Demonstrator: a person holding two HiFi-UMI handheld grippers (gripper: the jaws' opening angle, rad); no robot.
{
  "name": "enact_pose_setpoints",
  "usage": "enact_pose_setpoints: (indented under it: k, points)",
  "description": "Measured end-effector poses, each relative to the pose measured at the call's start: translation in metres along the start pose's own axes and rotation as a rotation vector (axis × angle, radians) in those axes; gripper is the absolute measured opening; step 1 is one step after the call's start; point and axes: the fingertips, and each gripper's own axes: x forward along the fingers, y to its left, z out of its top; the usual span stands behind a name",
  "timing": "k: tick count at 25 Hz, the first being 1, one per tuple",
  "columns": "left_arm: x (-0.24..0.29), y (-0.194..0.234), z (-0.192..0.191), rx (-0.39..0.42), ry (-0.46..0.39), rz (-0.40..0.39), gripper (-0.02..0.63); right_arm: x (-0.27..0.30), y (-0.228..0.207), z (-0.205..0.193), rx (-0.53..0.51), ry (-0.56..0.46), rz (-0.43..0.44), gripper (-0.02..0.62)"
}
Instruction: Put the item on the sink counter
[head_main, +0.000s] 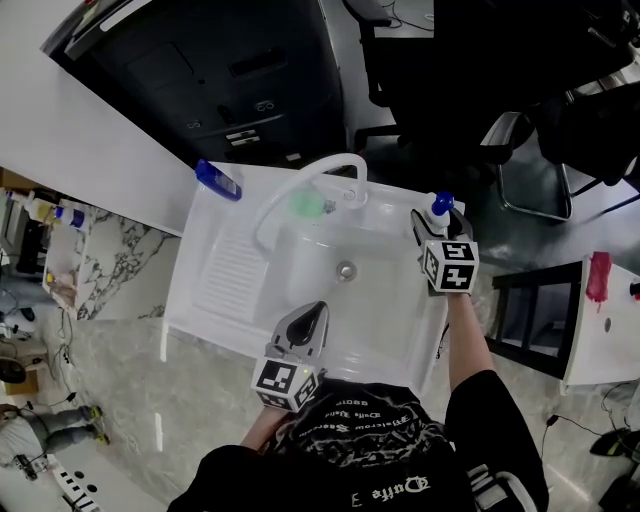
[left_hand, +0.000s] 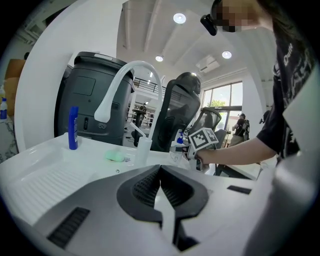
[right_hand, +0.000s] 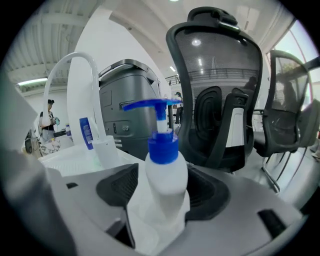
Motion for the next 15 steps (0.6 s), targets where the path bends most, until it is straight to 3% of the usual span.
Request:
enact_pose_setpoints:
  k: [15]
  points:
    - [-0.011,-0.018,0.019,0.001,-0.095,-0.071,0.008,-0.110,0.018,0.067,-0.014,-0.196,-0.053,0.307]
